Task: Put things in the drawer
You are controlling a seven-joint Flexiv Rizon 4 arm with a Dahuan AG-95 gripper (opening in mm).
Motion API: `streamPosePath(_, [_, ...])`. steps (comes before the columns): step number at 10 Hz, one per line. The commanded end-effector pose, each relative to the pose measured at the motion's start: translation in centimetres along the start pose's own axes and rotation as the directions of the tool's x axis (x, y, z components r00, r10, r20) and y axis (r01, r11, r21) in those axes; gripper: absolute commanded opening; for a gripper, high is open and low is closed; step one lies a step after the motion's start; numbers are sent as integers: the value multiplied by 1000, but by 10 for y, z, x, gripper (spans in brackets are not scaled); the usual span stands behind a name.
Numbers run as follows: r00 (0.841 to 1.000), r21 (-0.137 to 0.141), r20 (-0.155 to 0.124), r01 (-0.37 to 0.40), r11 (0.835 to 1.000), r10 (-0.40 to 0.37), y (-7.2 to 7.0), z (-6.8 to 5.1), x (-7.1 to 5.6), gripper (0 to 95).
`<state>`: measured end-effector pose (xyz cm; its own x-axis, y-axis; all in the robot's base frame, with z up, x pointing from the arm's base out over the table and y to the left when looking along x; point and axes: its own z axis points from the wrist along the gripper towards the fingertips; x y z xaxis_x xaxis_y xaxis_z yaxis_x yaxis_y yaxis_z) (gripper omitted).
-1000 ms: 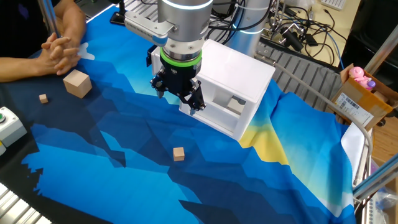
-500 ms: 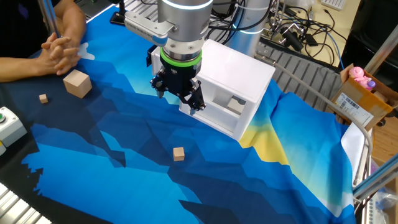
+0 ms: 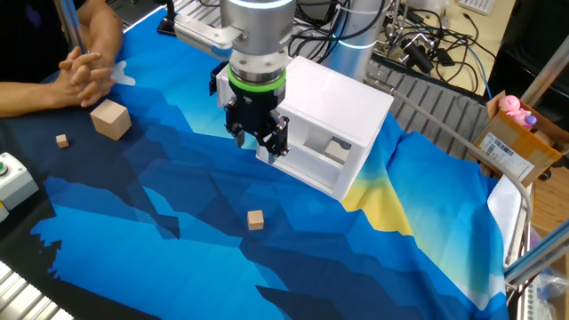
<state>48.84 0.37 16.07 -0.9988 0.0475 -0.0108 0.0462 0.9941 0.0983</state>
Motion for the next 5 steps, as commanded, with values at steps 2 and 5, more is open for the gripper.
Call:
streamPosePath(2, [999, -80, 25, -30, 996, 32, 6, 6, 1, 0])
streamPosePath(5, [998, -81, 37, -37, 996, 40, 8, 12, -1, 190])
